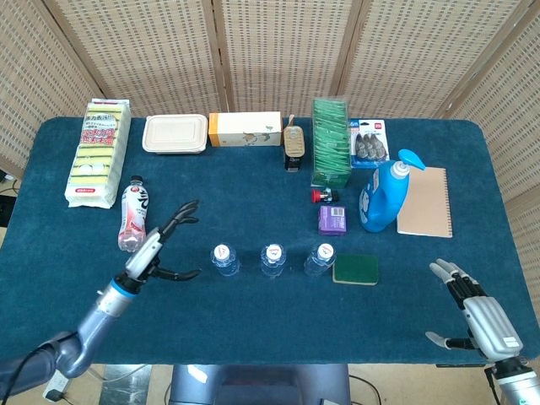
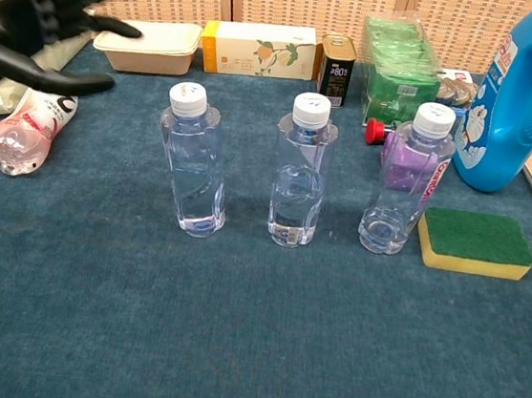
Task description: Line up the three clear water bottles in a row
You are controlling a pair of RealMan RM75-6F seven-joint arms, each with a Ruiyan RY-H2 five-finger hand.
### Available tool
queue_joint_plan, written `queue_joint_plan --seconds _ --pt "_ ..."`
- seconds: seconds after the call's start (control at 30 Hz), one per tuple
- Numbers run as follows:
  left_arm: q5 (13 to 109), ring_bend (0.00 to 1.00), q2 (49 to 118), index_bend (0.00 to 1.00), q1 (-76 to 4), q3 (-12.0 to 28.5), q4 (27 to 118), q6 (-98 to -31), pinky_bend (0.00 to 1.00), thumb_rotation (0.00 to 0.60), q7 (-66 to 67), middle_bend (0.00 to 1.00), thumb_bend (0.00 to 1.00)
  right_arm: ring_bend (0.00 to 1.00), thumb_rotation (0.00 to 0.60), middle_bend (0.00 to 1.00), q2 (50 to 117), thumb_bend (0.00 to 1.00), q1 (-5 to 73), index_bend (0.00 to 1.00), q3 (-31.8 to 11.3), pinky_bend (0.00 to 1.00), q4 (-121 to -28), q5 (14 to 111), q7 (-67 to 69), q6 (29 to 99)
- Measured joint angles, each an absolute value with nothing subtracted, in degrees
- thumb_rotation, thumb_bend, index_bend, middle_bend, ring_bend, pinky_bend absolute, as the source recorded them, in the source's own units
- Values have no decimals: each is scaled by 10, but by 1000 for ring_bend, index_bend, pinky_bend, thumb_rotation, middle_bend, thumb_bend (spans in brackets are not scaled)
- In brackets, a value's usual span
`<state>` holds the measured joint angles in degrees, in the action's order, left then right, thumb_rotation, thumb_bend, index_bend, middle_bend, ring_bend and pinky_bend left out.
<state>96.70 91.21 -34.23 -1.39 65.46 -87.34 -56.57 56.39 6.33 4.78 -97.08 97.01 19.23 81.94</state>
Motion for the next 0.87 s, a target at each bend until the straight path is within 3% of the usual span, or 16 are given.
queue_joint_plan --seconds 0.4,0.63,0.87 --pt "910 0 671 0 -252 -38 844 -884 87 600 -294 0 185 33 600 42 570 102 53 62 39 62 -970 961 150 840" --pt "848 0 646 0 -153 -51 883 -916 49 600 -133 0 186 0 600 7 615 68 31 67 0 26 -956 926 30 897" --pt "843 0 670 0 -98 -41 817 -974 49 600 -156 0 185 0 600 4 638 67 24 67 -25 25 -938 903 4 914"
